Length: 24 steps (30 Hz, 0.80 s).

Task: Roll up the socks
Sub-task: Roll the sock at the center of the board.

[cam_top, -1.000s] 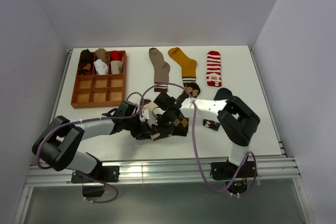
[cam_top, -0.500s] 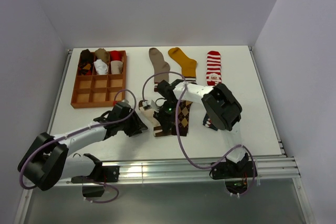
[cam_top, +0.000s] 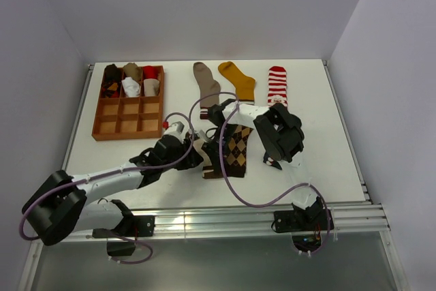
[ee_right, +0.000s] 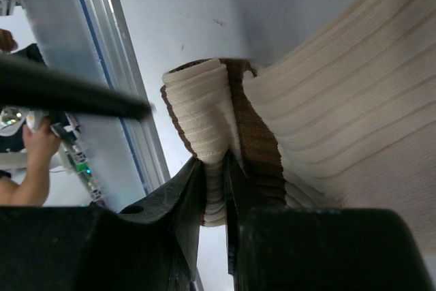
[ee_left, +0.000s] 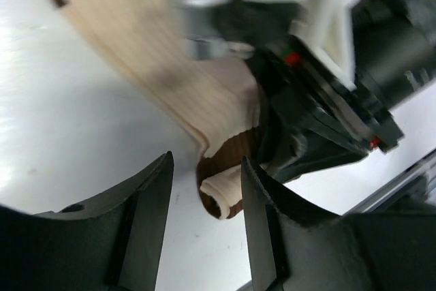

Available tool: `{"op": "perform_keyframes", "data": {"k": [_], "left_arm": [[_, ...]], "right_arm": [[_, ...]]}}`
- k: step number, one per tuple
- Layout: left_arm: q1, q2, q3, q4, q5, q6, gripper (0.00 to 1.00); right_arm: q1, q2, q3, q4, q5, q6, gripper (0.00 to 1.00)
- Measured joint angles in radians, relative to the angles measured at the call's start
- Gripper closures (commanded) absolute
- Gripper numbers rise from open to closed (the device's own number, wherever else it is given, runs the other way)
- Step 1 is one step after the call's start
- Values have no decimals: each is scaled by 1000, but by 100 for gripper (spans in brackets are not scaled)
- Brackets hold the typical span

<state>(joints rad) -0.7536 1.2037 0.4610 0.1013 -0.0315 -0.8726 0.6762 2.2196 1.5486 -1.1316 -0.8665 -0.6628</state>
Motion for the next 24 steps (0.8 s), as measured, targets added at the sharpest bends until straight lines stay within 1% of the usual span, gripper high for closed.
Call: {"op": "perform_keyframes", "data": {"k": [5,8,13,15,17,24], "left_arm": [[-50,56,-30,174,13,71,50],[-53,72,-63,283,42,93,50],[-53,138,-95,413,91,106,52],[-56,171,-105,460,117,105,52],[-58,202,-114,500,138,103,55],[-75,300,-115,587,187,101,57]], "right_arm": [[-3,18,11,-33,-9,0,90],[-6,29,17,-53,-14,1,91],[-16,46,23,-85,-22,1,91],[-21,51,24,-91,-27,2,91],[-24,58,24,-96,-33,5,90],[-31,72,37,-118,-37,14,91]]}}
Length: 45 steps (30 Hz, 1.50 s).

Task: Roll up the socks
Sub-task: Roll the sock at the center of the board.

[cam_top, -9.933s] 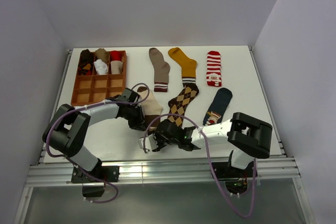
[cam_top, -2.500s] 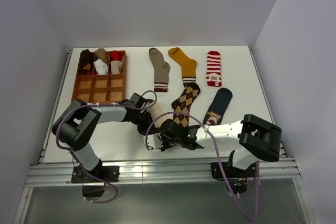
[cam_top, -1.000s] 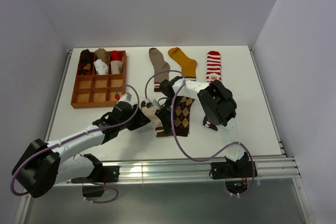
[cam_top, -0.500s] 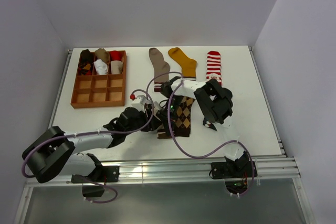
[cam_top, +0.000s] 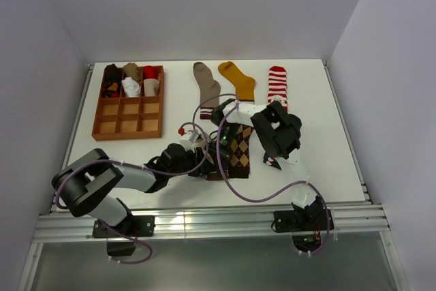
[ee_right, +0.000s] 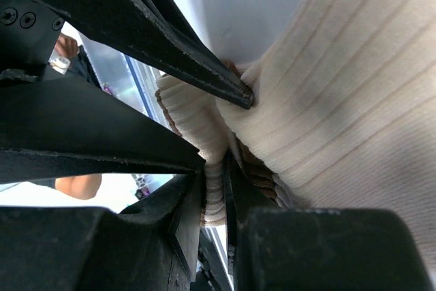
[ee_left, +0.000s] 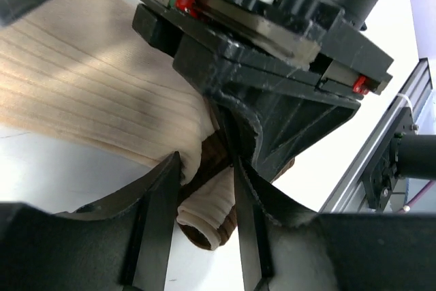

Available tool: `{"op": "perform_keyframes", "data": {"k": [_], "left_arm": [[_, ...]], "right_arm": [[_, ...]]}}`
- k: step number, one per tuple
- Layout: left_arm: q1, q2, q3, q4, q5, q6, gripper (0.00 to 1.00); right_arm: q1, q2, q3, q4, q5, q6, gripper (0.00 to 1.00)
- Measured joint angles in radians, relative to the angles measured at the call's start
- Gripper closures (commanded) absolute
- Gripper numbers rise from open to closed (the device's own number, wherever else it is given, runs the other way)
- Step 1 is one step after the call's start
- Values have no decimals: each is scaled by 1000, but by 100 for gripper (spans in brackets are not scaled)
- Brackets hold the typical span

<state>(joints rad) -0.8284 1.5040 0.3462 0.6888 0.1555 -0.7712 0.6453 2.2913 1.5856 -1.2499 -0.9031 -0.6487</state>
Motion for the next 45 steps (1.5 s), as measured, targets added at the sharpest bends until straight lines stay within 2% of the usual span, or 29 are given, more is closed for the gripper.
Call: {"op": "perform_keyframes", "data": {"k": [7,12,17,32,45], "left_arm": [[-9,-6,-44,65,25,-4,51],[-11,-113,-60,53,32,2,47],[-11,-178,-58,35,41,27,49],[-12,19,-7,53,133,71,54],[-13,12,-21,55,115,79,52]], "right_arm": [[-5,3,0,-8,0,1,91],[-5,4,0,-8,0,1,91],[-5,8,5,-12,0,1,91],[-9,27,26,-37,-4,1,91],[-16,39,32,-53,-16,-8,90]]}}
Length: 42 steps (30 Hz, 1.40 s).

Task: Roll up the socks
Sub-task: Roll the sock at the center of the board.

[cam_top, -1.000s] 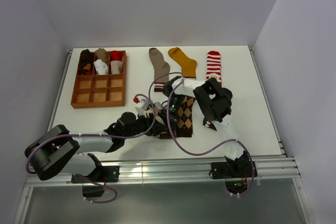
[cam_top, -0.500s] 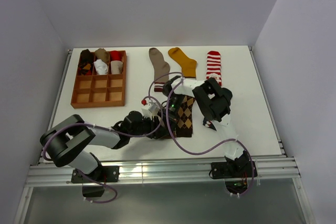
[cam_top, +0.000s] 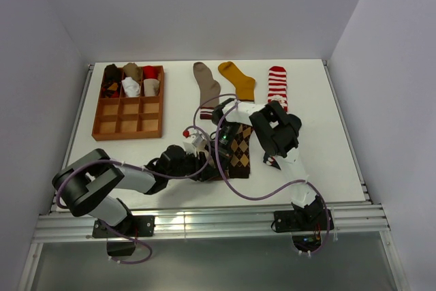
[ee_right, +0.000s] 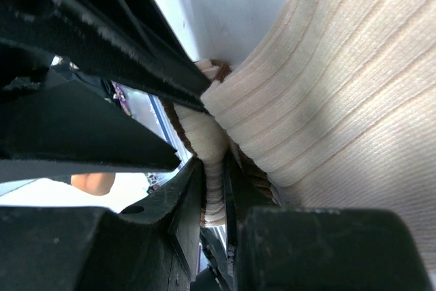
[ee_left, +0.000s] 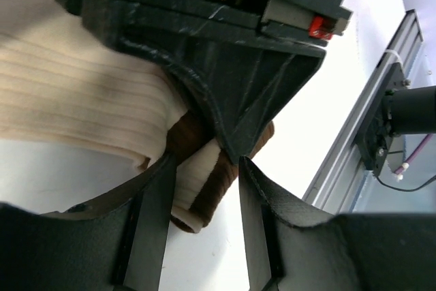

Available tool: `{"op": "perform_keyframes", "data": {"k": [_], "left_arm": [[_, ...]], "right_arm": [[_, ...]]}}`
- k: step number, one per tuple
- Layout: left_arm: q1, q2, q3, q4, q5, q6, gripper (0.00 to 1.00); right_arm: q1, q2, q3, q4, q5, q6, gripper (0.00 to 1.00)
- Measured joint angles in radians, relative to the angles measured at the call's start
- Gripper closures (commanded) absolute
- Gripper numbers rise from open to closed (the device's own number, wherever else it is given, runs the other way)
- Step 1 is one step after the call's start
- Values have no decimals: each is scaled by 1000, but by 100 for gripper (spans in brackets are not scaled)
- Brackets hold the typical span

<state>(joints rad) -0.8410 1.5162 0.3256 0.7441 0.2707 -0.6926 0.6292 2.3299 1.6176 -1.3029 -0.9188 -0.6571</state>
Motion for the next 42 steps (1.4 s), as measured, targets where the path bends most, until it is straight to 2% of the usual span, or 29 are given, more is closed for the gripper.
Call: {"op": "perform_keyframes", "data": {"k": [9,15,17,20,22,23,26,27,29,34,38,42], "left_arm": [[0,-3,0,-32,-18,6,49],[-1,-3,4,-40,-14,12,51],[-3,-1,15,-60,-12,13,54],[-12,11,41,-100,-13,12,71],[-20,23,61,-123,-10,-1,78],[-24,26,70,-134,-10,-6,80],[-39,27,100,-186,-18,-26,97],[-42,27,108,-200,-19,-31,100],[-52,27,127,-241,-32,-53,100],[-69,19,169,-343,-56,-108,100],[-71,0,180,-407,-68,-145,100],[-74,-11,189,-461,-67,-169,100]], "right_arm": [[-3,0,0,-1,-6,-11,90],[-11,0,0,0,-8,-13,90],[-13,0,0,0,-7,-11,90],[-16,0,0,0,-3,-5,89],[-18,0,0,1,4,3,87],[-19,0,-1,0,8,6,85],[-21,0,-4,0,20,19,75],[-21,0,-8,-1,23,24,73],[-22,-7,-23,10,26,41,63],[-30,-63,-74,75,32,74,52],[-55,-104,-95,114,28,71,49],[-132,-148,-113,157,32,61,49]]}}
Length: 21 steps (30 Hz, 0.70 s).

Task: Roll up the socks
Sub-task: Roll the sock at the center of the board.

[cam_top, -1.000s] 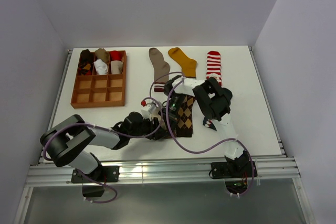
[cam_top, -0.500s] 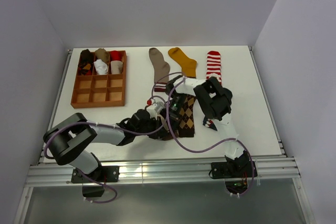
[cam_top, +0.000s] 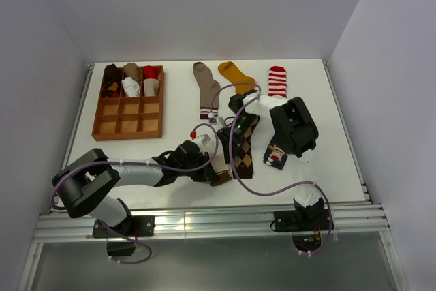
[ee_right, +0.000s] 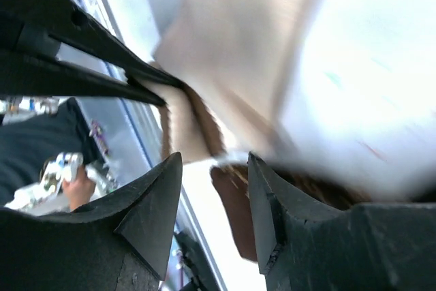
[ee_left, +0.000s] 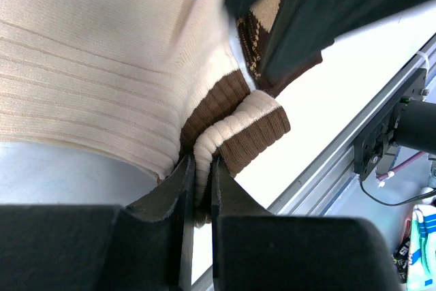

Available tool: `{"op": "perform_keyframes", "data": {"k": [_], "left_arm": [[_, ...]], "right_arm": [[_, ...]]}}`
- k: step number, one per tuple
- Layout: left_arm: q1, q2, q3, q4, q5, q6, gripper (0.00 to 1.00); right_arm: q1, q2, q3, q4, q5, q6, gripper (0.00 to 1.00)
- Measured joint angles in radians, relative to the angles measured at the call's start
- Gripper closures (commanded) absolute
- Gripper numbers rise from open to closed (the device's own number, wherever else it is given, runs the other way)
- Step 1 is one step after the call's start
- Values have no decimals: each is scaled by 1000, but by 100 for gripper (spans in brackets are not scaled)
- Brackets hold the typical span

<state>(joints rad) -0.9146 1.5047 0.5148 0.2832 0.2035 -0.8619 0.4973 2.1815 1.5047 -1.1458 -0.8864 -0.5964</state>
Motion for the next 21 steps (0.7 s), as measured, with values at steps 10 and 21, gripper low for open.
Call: {"op": "perform_keyframes", "data": {"k": [10,21], "left_arm": [[0,6,82,-170,2,-16,100],[101,33,141,-342,140,-15,100]], "right_arm": [[-111,-61,-108,121,66,56,64],[-122,-200,-271,232,190,125,72]]}}
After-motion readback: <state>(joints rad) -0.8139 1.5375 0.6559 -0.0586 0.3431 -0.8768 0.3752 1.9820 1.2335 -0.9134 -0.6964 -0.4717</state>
